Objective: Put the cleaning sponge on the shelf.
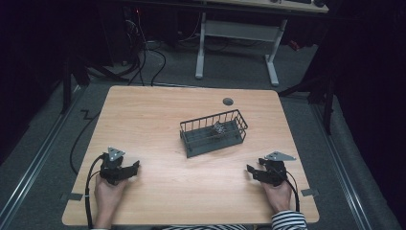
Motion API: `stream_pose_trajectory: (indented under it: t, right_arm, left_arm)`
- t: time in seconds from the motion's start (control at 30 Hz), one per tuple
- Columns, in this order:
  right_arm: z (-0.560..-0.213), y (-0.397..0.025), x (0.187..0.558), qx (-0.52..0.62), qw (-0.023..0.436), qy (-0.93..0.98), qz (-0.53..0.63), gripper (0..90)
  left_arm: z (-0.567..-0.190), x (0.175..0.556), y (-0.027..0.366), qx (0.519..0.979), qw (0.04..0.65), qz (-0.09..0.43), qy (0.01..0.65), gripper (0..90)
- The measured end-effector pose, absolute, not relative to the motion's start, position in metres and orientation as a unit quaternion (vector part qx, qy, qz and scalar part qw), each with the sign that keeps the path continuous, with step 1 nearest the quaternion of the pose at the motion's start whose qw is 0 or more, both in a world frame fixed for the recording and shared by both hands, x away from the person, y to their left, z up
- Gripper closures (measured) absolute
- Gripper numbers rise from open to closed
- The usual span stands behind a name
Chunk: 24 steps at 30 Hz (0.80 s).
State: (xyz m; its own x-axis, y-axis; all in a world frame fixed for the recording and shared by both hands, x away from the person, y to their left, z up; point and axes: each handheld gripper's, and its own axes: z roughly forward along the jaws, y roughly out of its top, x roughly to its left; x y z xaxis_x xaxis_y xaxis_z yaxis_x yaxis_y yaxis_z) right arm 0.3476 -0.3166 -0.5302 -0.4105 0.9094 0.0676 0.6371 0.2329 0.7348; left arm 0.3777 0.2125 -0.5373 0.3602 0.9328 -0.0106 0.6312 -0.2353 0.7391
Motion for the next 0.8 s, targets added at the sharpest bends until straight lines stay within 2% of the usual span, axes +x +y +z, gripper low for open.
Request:
stream_pose_trajectory:
  t: [0.13,0.8]
  right_arm:
    - [-0.5306,-0.3084,0.345,0.491,0.222,0.777,0.326,35.7]
    - [-0.5306,-0.3084,0.3448,0.491,0.219,0.777,0.328,34.9]
  left_arm:
    - [-0.5373,0.3777,0.2123,0.753,0.336,0.225,0.519,24.6]
    - [-0.5373,0.3776,0.2119,0.754,0.336,0.224,0.518,23.7]
